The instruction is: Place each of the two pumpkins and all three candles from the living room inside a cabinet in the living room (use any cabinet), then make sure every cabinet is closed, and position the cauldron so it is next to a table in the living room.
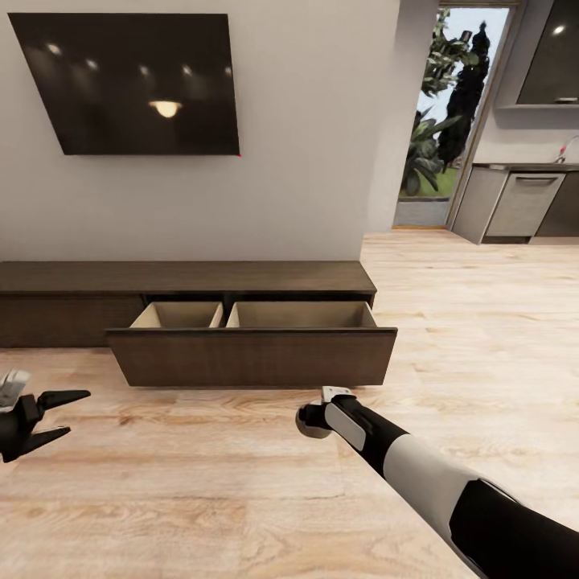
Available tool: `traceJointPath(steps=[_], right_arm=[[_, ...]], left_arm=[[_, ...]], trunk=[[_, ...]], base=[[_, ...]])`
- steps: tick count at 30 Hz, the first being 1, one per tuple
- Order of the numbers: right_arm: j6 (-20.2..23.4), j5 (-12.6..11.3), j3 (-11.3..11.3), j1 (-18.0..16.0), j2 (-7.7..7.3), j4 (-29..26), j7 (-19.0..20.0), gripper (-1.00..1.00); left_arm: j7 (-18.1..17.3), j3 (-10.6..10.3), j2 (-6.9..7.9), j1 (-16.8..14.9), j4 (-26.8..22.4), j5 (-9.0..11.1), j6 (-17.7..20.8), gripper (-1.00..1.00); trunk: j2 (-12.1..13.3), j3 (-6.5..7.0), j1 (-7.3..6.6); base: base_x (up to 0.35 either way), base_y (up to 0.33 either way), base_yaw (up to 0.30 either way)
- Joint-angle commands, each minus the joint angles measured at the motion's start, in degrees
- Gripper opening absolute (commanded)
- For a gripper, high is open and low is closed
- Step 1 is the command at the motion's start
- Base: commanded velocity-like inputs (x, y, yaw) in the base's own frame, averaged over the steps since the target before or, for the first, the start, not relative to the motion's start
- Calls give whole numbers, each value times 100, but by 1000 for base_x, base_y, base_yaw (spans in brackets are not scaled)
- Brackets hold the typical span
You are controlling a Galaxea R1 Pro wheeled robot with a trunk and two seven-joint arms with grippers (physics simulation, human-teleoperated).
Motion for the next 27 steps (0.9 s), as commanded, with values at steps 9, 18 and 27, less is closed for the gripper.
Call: traceJointPath(steps=[9, 18, 27], right_arm=[[-27, -54, 56, -9, 1, -19, -47, -100], [936, -79, 7, -7, -54, -1369, -117, -100], [2543, -363, -1466, 114, -847, -4126, -1863, -100]], left_arm=[[61, 263, 2, 235, 23, 825, 13, 100], [62, 282, 3, 241, 24, 613, 7, 100], [62, 277, 3, 242, -21, 601, 6, 100]], trunk=[[-2, -5, -1], [-2, -5, -1], [-2, -5, -1]], base=[[7, 0, 0], [178, 0, 0], [63, 0, 0]])
